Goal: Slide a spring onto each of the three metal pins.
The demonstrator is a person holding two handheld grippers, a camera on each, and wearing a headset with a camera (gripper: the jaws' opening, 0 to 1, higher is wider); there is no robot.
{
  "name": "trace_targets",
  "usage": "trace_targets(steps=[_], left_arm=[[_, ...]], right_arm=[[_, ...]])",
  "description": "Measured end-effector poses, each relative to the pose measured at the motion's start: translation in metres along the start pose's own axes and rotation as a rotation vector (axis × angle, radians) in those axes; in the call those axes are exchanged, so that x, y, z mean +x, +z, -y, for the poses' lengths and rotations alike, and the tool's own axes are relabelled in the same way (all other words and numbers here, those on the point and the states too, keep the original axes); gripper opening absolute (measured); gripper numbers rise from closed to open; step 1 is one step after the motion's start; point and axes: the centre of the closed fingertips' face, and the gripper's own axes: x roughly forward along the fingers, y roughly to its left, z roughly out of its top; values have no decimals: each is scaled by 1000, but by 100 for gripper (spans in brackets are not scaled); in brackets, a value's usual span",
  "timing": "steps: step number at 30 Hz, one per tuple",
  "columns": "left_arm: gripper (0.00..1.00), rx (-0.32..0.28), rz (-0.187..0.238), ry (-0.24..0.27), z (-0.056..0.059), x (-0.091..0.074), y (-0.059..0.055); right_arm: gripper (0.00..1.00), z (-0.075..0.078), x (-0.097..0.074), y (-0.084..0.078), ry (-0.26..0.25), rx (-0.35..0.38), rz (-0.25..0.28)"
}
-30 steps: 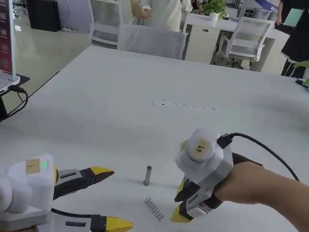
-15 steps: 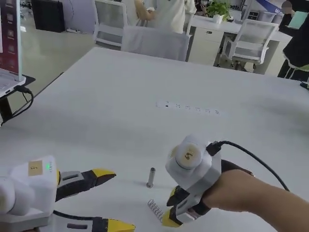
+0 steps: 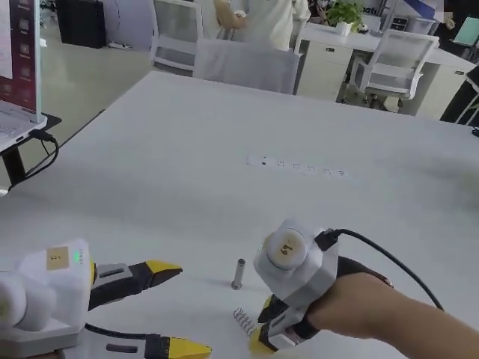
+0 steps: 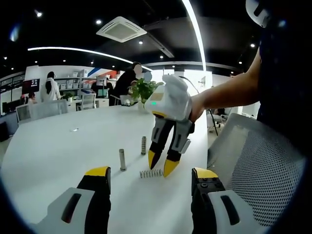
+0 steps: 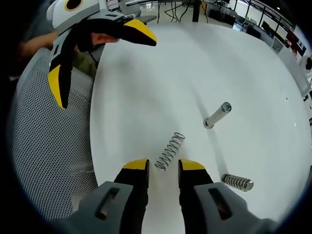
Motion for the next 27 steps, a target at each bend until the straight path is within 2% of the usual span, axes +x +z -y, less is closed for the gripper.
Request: trace_targets(steps=[27], left_arm=[[62,-7,8,2,-1,1,-1]], right_arm=[[15,21,-2,-16,-73,-11,-47]])
